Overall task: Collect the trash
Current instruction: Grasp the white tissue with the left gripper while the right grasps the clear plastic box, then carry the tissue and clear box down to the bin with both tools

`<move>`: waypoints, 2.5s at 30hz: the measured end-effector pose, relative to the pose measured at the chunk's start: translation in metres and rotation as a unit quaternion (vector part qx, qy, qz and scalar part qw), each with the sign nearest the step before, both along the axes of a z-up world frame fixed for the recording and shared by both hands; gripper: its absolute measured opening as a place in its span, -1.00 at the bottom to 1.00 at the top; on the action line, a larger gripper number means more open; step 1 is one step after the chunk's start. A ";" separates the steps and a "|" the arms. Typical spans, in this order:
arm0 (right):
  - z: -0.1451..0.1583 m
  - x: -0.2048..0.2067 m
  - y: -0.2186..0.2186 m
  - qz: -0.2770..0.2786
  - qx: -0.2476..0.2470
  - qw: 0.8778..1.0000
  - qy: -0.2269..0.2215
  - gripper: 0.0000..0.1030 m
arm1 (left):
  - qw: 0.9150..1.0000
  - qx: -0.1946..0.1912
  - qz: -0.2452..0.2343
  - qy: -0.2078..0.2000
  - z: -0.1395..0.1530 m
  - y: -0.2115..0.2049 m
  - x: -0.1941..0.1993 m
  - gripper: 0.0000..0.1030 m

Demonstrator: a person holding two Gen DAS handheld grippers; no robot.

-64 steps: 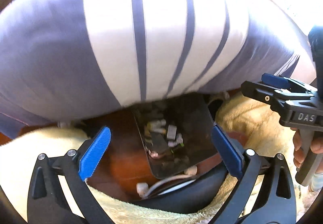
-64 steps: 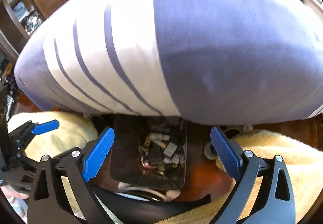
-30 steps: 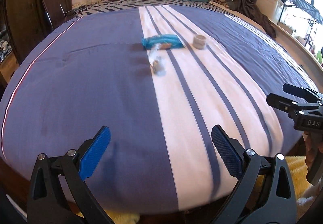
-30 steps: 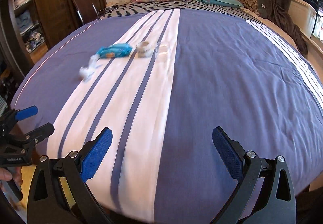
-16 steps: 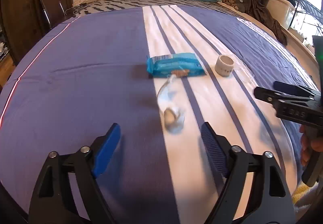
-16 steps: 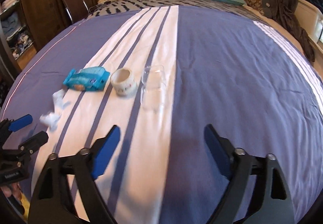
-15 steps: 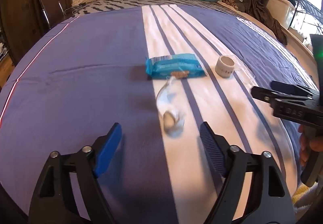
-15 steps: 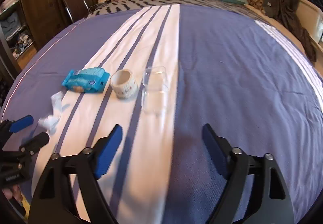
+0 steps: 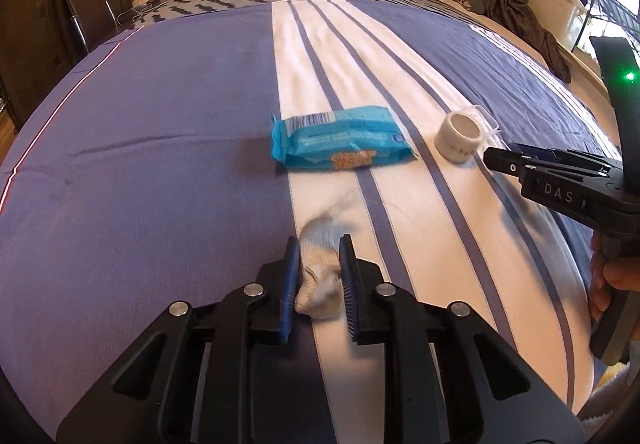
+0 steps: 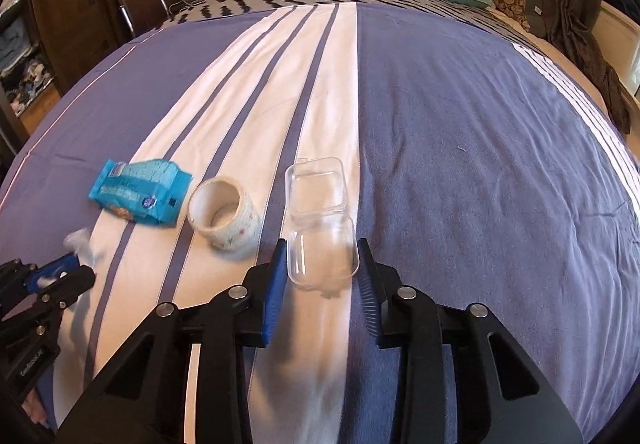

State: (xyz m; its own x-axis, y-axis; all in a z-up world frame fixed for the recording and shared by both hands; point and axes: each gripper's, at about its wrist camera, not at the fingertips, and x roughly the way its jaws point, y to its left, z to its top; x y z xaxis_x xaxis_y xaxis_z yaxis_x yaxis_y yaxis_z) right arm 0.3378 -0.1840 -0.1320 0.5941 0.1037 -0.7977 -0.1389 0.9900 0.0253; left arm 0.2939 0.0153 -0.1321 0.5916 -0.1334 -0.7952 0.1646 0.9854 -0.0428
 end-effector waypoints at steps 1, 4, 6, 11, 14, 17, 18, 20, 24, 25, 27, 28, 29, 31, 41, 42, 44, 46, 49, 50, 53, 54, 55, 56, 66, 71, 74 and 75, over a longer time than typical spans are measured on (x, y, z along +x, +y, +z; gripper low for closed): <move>0.000 -0.003 -0.001 0.001 0.002 1.000 0.000 -0.34 | 1.000 0.000 -0.001 0.000 0.000 0.000 -0.003 -0.64; 0.002 -0.017 -0.003 0.006 0.007 1.000 0.001 -0.34 | 1.000 0.000 -0.006 -0.002 0.001 -0.003 -0.018 -0.66; 0.002 -0.032 -0.003 0.012 0.004 1.000 -0.001 -0.34 | 1.000 0.001 -0.013 -0.006 0.002 -0.007 -0.032 -0.66; 0.006 -0.074 -0.010 0.017 0.012 1.000 -0.009 -0.34 | 0.999 -0.002 -0.035 -0.009 0.003 -0.017 -0.070 -0.66; 0.008 -0.103 -0.014 0.020 0.017 1.000 -0.016 -0.34 | 0.999 -0.007 -0.042 -0.011 0.005 -0.021 -0.091 -0.67; 0.009 -0.131 -0.019 0.022 0.021 0.999 -0.021 -0.34 | 0.999 -0.013 -0.047 -0.014 0.006 -0.026 -0.115 -0.67; 0.009 -0.138 -0.021 0.022 0.022 0.999 -0.021 -0.34 | 0.999 -0.015 -0.047 -0.014 0.006 -0.026 -0.121 -0.67; 0.008 -0.155 -0.024 0.021 0.026 0.999 -0.023 -0.34 | 0.999 -0.018 -0.049 -0.017 0.006 -0.029 -0.135 -0.67; 0.008 -0.186 -0.031 0.019 0.033 0.999 -0.027 -0.34 | 0.998 -0.024 -0.051 -0.018 0.005 -0.031 -0.157 -0.67; 0.009 -0.193 -0.032 0.020 0.035 0.999 -0.028 -0.34 | 0.998 -0.025 -0.052 -0.018 0.005 -0.032 -0.163 -0.67; 0.009 -0.205 -0.034 0.021 0.038 0.999 -0.029 -0.34 | 0.998 -0.026 -0.055 -0.020 0.006 -0.034 -0.173 -0.67; 0.009 -0.214 -0.035 0.023 0.040 0.998 -0.031 -0.34 | 0.998 -0.027 -0.056 -0.021 0.006 -0.034 -0.179 -0.67; 0.008 -0.221 -0.034 0.024 0.041 0.998 -0.031 -0.34 | 0.998 -0.028 -0.058 -0.022 0.007 -0.035 -0.185 -0.67; 0.008 -0.234 -0.034 0.028 0.046 0.998 -0.033 -0.34 | 0.997 -0.032 -0.061 -0.025 0.007 -0.036 -0.199 -0.67; 0.004 -0.299 -0.028 0.051 0.071 0.995 -0.037 -0.34 | 0.996 -0.043 -0.072 -0.026 0.000 -0.039 -0.254 -0.67; 0.001 -0.304 -0.028 0.053 0.073 0.995 -0.034 -0.34 | 0.996 -0.043 -0.072 -0.024 -0.003 -0.039 -0.259 -0.67; -0.005 -0.312 -0.028 0.055 0.078 0.995 -0.026 -0.34 | 0.996 -0.043 -0.073 -0.019 -0.010 -0.039 -0.266 -0.67; -0.013 -0.319 -0.028 0.056 0.080 0.995 -0.017 -0.34 | 0.996 -0.042 -0.073 -0.011 -0.018 -0.039 -0.273 -0.67; -0.027 -0.325 -0.028 0.058 0.079 0.995 0.001 -0.34 | 0.996 -0.043 -0.074 0.009 -0.034 -0.040 -0.281 -0.67; -0.033 -0.327 -0.027 0.058 0.079 0.995 0.009 -0.34 | 0.996 -0.044 -0.074 0.014 -0.039 -0.039 -0.283 -0.67; -0.051 -0.330 -0.025 0.060 0.079 0.995 0.031 -0.34 | 0.996 -0.044 -0.075 0.034 -0.057 -0.041 -0.287 -0.67; -0.059 -0.330 -0.023 0.060 0.077 0.994 0.041 -0.34 | 0.995 -0.044 -0.074 0.043 -0.065 -0.042 -0.288 -0.67; -0.063 -0.329 -0.023 0.060 0.076 0.994 0.047 -0.34 | 0.995 -0.045 -0.074 0.051 -0.072 -0.043 -0.289 -0.67; -0.071 -0.328 -0.021 0.061 0.076 0.994 0.057 -0.34 | 0.994 -0.046 -0.076 0.065 -0.083 -0.044 -0.290 -0.67; -0.122 -0.324 -0.009 0.060 0.070 0.988 0.126 -0.34 | 0.984 -0.038 -0.088 0.151 -0.153 -0.054 -0.289 -0.67; -0.141 -0.320 -0.010 0.053 0.078 0.984 0.154 -0.34 | 0.979 -0.039 -0.090 0.179 -0.170 -0.058 -0.279 -0.67; -0.152 -0.315 -0.011 0.046 0.083 0.981 0.171 -0.34 | 0.975 -0.039 -0.094 0.196 -0.181 -0.062 -0.277 -0.67; -0.156 -0.313 -0.012 0.044 0.084 0.980 0.176 -0.34 | 0.974 -0.039 -0.095 0.202 -0.185 -0.063 -0.277 -0.67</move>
